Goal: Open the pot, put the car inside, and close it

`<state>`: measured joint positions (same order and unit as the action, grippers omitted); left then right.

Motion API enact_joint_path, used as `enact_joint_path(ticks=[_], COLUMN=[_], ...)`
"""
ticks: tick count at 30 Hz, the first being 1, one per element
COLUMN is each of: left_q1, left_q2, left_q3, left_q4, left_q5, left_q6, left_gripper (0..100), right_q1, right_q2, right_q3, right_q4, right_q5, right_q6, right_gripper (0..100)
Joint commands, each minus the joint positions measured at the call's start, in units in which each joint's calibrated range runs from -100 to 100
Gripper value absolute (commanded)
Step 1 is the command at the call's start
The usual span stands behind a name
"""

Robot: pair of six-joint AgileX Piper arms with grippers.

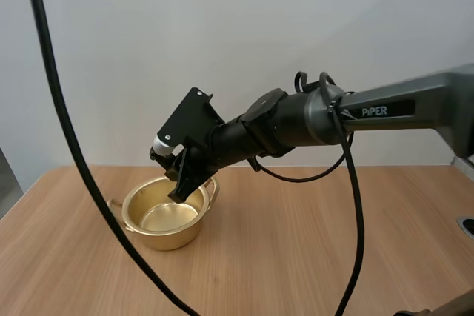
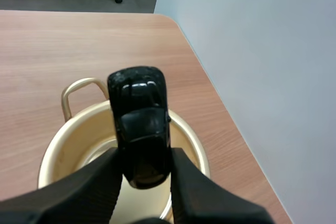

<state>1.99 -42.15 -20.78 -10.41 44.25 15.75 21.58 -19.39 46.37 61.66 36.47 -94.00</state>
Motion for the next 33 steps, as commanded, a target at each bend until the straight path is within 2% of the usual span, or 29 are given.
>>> enact_joint_path(ticks=[1, 11, 16, 26, 33], left_q1=[0.04, 0.04, 0.04, 0.04, 0.04], left_q2=[-0.07, -0.07, -0.07, -0.07, -0.21], left_q3=[0.02, 0.02, 0.02, 0.02, 0.02], left_q4=[0.16, 0.23, 0.46, 0.44, 0.44], left_q5=[0.28, 0.28, 0.28, 1.36, 1.56], left_q6=[0.01, 0.01, 0.01, 0.40, 0.40], left_gripper=[0, 0, 0, 0, 0], right_q1=[0.01, 0.38, 2.02, 2.78, 2.78], right_q2=[6.21, 16.61, 20.20, 23.02, 24.31], right_q3=[-1.08, -7.01, -7.83, -7.83, -7.83], right_q4=[-1.50, -2.47, -4.33, -8.84, -9.85], right_q5=[-1.03, -1.24, -2.24, -10.38, -10.78], right_q6=[0.03, 0.03, 0.03, 0.03, 0.03], right_gripper=[0, 0, 0, 0, 0])
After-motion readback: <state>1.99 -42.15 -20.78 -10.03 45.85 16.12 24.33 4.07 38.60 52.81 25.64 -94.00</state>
